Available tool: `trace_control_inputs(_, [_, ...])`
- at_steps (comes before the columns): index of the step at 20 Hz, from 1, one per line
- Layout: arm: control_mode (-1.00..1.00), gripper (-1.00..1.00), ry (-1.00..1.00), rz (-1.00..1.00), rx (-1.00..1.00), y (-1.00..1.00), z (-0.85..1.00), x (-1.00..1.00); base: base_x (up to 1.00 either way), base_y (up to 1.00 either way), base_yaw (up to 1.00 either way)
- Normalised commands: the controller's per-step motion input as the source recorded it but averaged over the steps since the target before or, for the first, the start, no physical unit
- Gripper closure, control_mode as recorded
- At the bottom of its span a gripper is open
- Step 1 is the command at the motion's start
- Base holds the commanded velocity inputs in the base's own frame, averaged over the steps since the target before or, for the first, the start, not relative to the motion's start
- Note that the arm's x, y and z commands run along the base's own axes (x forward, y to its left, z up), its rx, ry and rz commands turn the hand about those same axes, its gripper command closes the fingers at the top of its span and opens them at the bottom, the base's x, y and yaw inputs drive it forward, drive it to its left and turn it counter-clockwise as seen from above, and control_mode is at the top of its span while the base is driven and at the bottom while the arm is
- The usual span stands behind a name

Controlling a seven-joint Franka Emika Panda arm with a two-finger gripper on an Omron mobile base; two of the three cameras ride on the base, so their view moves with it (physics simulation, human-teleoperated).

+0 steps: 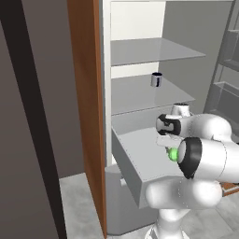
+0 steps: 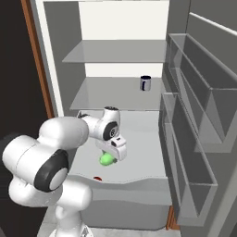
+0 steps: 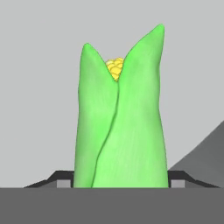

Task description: Place the tomato and corn inside the fridge drawer. Close the drawer after placing the vegetables.

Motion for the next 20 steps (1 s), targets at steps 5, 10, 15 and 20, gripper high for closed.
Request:
trace_control_inputs(5, [-1.00,1.00,-0.01,-0.05,0.00,0.00,-0.45,0.22,0.00,0.00,0.00])
trace_control_inputs(10, [-1.00,1.00,0.00,-0.04,0.00,0.00,-0.37,0.12,0.00,0.00,0.00])
trace_control_inputs(15, [-1.00,1.00,0.00,-0.03,0.00,0.00,-0.36,0.13,0.00,0.00,0.00])
trace_control_inputs(20, [-1.00,-1.00,0.00,-0.03,0.00,0.00,-0.29,0.05,0.00,0.00,0.00])
